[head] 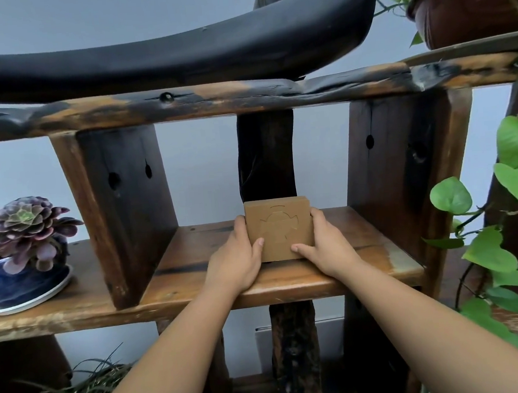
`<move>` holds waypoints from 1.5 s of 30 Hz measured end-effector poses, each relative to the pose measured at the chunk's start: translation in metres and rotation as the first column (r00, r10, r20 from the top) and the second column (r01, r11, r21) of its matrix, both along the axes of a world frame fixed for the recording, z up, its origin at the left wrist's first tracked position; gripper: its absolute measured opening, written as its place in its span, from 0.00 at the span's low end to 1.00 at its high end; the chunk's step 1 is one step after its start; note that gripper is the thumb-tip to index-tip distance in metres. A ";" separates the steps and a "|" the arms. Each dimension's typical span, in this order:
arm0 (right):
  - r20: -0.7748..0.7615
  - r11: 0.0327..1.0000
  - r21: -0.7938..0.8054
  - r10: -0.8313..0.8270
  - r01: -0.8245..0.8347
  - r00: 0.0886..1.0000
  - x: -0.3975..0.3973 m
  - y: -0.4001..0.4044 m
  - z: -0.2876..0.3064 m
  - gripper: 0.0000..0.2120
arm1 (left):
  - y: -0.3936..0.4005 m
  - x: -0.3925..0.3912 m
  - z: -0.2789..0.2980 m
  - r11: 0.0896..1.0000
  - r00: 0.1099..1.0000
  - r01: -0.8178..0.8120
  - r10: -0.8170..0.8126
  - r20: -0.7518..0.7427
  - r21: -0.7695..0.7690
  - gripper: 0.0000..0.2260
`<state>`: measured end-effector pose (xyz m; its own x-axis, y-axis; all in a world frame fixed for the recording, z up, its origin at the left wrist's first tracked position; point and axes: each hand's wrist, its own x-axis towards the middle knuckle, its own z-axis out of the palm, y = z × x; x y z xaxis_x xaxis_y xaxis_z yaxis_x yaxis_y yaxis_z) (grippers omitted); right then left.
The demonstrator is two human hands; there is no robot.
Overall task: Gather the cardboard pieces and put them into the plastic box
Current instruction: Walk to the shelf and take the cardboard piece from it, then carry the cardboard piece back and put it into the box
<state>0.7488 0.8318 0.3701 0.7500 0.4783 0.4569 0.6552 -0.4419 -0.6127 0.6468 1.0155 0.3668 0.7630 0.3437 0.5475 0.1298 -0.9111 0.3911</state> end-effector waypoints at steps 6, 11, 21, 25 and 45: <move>-0.090 0.999 -0.008 0.048 -0.049 0.995 0.002 -0.003 0.003 0.37 | 0.003 -0.001 0.001 0.997 0.999 0.042 -0.044 -0.020 -0.070 0.22; -0.128 0.998 0.019 0.066 -0.064 0.990 -0.006 -0.007 0.009 0.34 | 0.001 -0.006 0.009 0.971 0.993 0.094 -0.109 -0.055 -0.222 0.25; -0.185 0.992 0.122 0.045 -0.023 0.982 -0.047 -0.031 0.016 0.30 | -0.017 -0.040 0.014 0.896 0.986 0.165 -0.163 0.040 -0.412 0.16; -0.223 0.991 0.124 0.071 -0.044 0.972 -0.071 -0.046 0.013 0.25 | -0.029 -0.063 0.021 0.901 0.990 0.136 -0.140 0.022 -0.412 0.18; -0.254 0.974 0.198 0.163 -0.113 0.953 -0.156 -0.091 0.031 0.20 | -0.076 -0.163 0.041 0.848 0.978 0.210 -0.179 0.111 -0.487 0.19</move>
<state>0.5930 0.7409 0.4013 0.7886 0.5146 0.3367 0.5032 -0.2252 -0.8343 0.4839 0.9395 0.4080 0.8144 0.4283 0.3916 -0.0674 -0.6004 0.7968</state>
